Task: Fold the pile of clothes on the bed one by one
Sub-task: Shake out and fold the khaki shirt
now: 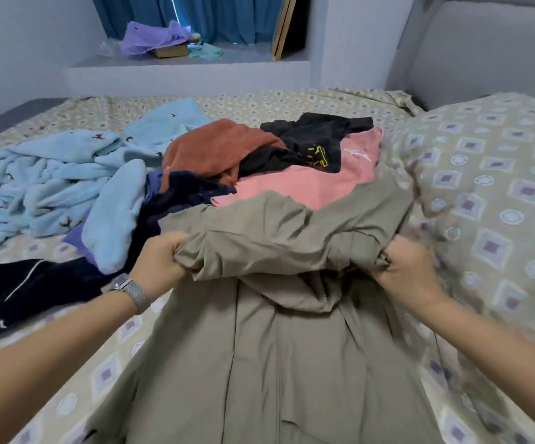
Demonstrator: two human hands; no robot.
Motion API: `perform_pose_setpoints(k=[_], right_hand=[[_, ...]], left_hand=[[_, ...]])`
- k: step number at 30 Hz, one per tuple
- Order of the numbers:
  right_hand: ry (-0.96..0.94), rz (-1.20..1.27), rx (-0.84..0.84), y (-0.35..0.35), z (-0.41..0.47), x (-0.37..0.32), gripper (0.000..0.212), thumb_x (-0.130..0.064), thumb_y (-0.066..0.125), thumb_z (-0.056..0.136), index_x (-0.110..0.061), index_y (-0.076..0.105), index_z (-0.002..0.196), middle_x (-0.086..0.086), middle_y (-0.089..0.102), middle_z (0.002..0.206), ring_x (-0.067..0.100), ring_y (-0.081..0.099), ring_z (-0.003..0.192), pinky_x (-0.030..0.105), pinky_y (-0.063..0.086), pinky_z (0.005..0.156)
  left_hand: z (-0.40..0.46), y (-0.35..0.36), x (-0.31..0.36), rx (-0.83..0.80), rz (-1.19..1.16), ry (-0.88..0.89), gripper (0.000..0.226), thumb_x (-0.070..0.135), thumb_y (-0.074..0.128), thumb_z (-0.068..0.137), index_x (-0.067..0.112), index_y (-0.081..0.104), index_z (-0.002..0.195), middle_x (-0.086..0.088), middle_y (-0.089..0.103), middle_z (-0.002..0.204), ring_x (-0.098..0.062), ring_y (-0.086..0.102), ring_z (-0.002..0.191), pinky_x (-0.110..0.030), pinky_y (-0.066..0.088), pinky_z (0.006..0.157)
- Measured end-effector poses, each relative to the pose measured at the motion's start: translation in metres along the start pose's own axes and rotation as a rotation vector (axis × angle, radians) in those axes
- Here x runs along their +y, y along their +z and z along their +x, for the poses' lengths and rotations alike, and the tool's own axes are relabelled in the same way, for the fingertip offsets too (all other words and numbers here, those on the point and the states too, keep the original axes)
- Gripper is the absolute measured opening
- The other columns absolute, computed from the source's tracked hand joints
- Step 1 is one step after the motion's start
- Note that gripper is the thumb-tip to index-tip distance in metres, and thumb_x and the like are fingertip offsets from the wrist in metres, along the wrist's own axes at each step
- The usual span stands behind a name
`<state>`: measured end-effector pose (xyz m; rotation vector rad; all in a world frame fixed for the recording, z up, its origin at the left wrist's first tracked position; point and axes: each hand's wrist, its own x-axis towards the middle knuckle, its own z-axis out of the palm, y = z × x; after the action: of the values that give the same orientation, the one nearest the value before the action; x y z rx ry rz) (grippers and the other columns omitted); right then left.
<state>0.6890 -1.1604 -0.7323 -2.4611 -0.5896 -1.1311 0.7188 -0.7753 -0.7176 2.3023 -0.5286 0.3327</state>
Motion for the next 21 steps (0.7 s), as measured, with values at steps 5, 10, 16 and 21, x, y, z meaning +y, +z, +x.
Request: perform_pose_setpoints(k=[5,10,16,21], right_hand=[[-0.186,0.117,-0.237,-0.03,-0.082,-0.037,0.05,-0.031,0.043,0.099,-0.009,0.064,0.059,0.008,0.059,0.06,0.025,0.055,0.05,0.031,0.035,0.048],[-0.247,0.046,-0.561,-0.056,-0.148,-0.056,0.044,-0.03,0.031,0.101,-0.022,0.071,0.087,0.0,0.068,0.088,0.019,0.056,0.079,0.026,0.04,0.061],[0.354,0.306,-0.717,-0.091,-0.189,-0.089,0.054,-0.014,0.048,0.067,-0.026,0.066,0.117,-0.004,0.056,0.122,0.009,0.046,0.119,0.007,0.028,0.104],[0.988,0.659,-0.376,-0.113,-0.155,-0.123,0.033,0.002,0.048,0.085,-0.027,0.065,0.085,-0.003,0.066,0.089,0.02,0.056,0.091,0.024,0.04,0.075]], left_hand=[[-0.084,-0.003,-0.012,-0.141,0.002,0.115,0.013,0.027,0.057,0.08,0.024,0.056,0.068,0.015,0.051,0.067,0.005,0.046,0.059,-0.015,0.036,0.053],[-0.154,-0.004,-0.032,-0.427,0.282,0.101,0.032,0.009,0.063,0.06,0.034,0.05,0.075,0.027,0.049,0.078,0.006,0.047,0.071,-0.006,0.035,0.066],[-0.203,-0.001,-0.011,-0.458,0.203,-0.192,0.047,-0.001,0.055,0.069,0.027,0.065,0.107,0.014,0.05,0.112,-0.009,0.047,0.111,-0.02,0.039,0.098],[-0.211,-0.019,0.03,-0.544,0.037,-0.213,0.044,0.036,0.054,0.065,0.063,0.061,0.098,0.02,0.051,0.124,0.005,0.043,0.117,-0.01,0.035,0.096]])
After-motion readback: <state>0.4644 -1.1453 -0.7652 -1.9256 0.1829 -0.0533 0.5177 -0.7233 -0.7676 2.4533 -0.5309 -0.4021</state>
